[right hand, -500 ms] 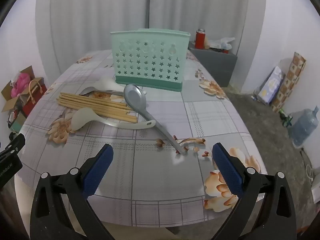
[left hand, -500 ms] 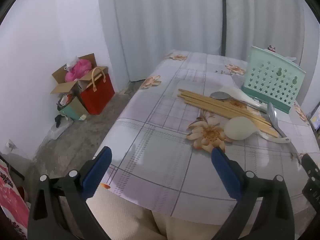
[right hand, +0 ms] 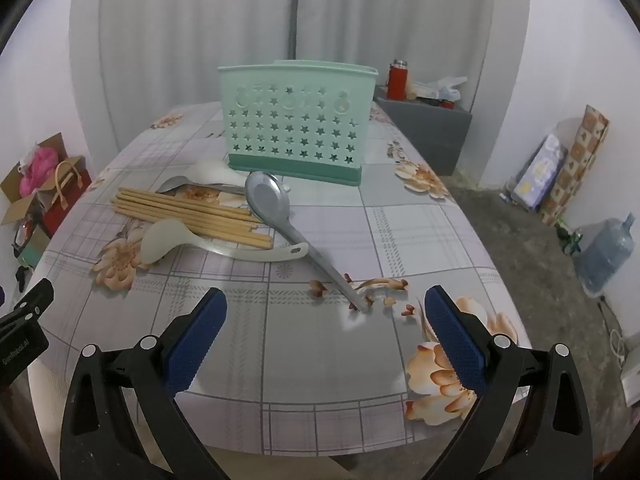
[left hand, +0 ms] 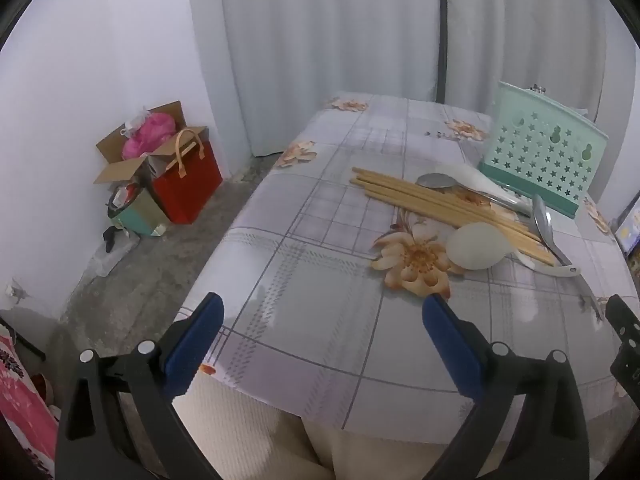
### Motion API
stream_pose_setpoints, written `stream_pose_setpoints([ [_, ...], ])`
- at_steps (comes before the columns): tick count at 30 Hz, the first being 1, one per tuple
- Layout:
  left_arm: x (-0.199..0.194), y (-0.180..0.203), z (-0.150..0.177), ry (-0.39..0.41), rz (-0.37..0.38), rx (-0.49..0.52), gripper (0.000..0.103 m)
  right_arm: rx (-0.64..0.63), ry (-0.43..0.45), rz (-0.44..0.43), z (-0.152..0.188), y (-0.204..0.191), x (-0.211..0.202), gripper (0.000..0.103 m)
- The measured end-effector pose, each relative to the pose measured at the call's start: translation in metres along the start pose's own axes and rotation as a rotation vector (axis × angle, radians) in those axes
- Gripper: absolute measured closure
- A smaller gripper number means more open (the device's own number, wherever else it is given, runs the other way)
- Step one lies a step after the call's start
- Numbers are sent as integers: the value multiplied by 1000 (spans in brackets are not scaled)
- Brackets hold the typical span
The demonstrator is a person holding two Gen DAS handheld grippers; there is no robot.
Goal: Organize utensils
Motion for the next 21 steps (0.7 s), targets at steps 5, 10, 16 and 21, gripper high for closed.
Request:
stream_pose_setpoints([
  [5,0,0,-2,2,2,1,6,-1,0,1,-1,0,1,8],
  [10,0,0,-2,1,2,1,6,-2,3,6,-1,-1,0,8],
  [16,-1,0,-2,0,1,1,6,-4,4,6,-2,-2,0,8],
  [21,0,0,-3,2,1,1,6,-4,5,6,-3,-2,0,8],
])
Point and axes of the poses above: each gripper's, at about its wrist camera, not at the fingertips, and x roughly the way its jaws point, y to its right, z to its underside, the point moved 7 cm from there along x, roughly the way its jaws point, and after that the axes turned 8 degrees about z, right-handed, at the moved point
